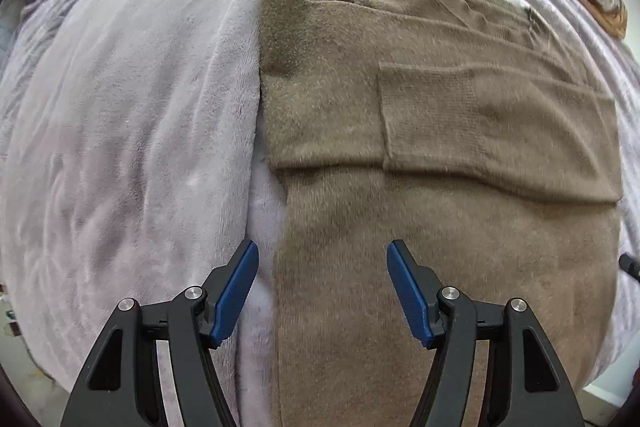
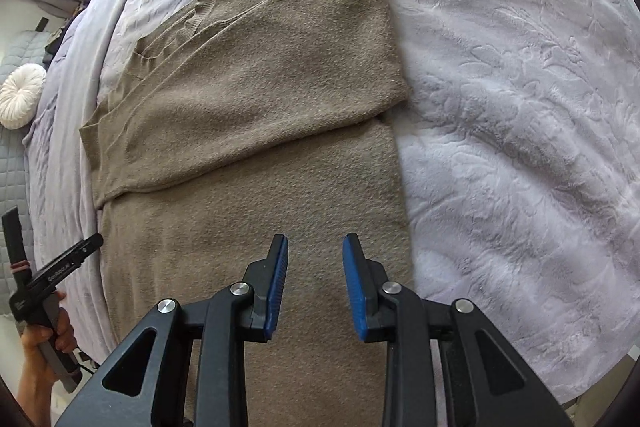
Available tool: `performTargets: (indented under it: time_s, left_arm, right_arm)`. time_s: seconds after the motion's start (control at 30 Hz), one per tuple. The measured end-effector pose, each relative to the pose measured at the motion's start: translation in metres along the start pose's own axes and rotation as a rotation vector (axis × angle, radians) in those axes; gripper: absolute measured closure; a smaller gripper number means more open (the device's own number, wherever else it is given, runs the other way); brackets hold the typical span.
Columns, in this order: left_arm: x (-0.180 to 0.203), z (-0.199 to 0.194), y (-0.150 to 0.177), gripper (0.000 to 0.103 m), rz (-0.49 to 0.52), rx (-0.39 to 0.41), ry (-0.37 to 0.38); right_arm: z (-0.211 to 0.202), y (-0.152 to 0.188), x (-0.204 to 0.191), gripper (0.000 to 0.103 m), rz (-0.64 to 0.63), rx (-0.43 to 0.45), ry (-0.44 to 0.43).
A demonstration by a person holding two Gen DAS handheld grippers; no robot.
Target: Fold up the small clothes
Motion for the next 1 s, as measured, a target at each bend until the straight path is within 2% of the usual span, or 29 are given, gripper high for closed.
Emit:
performTargets:
  time_s: [0.1,0.2,0.3,0.37,0.5,0.53,0.57,0.63,0.73,0.77,0.83,0.9,1.0]
  left_arm:
    - [-0.016,0.012,-0.015,0.035,-0.097,0.005,0.118]
    - [-0.021,0.033,-0.033,0.035,-0.170,-0.037,0.246]
    - [-0.023,0.054,-0.044,0.035,-0.204,-0.083,0.302]
    - [-0.026,0.057,-0.050,0.035,-0.231,-0.074,0.329]
    - [-0.054,0.049,-0.060,0.035,-0.281,0.009,0.305]
    - [-0.061,0.049,-0.061,0.042,-0.295,0.015,0.302]
    - [-0.068,0.053,-0.059,0.053,-0.304,0.008,0.287]
    - [-0.077,0.061,-0.058,0.056,-0.304,-0.003,0.270]
    - [-0.075,0.040,-0.064,0.056,-0.275,0.031,0.166]
    - [-0.070,0.025,-0.072,0.056,-0.254,0.078,0.154]
    - [-0.064,0.006,-0.089,0.056,-0.226,0.160,0.177]
    - [-0.060,0.002,-0.111,0.056,-0.200,0.187,0.181]
    - [-0.061,0.016,-0.146,0.056,-0.181,0.202,0.141]
  right_arm:
    - [-0.001,0.002,-0.004,0.072,-0.010,-0.004,0.004]
    - [0.001,0.005,-0.006,0.072,-0.011,-0.013,0.005]
    - [0.004,0.009,-0.009,0.072,-0.014,-0.027,0.010]
    - [0.007,0.011,-0.013,0.072,-0.022,-0.039,0.013]
    - [0.008,0.012,-0.023,0.072,-0.040,-0.048,0.002]
    - [0.008,0.012,-0.027,0.072,-0.047,-0.048,-0.001]
    - [0.009,0.011,-0.030,0.072,-0.055,-0.050,-0.005]
    - [0.011,0.010,-0.035,0.072,-0.069,-0.053,-0.008]
    - [0.013,0.009,-0.041,0.072,-0.079,-0.057,-0.008]
    - [0.011,0.008,-0.043,0.072,-0.080,-0.052,-0.013]
    - [0.007,0.006,-0.047,0.072,-0.083,-0.036,-0.027]
    - [0.006,0.004,-0.049,0.072,-0.090,-0.025,-0.036]
    - [0.006,-0.011,-0.054,0.072,-0.107,0.015,-0.037]
Point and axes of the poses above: each gripper's, at about its wrist camera, not at the fingertips, and z roughly the way its jaws point, x to its right, y to its underside, the point moved 7 cm from there along z, roughly the way its jaws point, and after that the axes turned 1 degree about x, right-handed, at the moved point
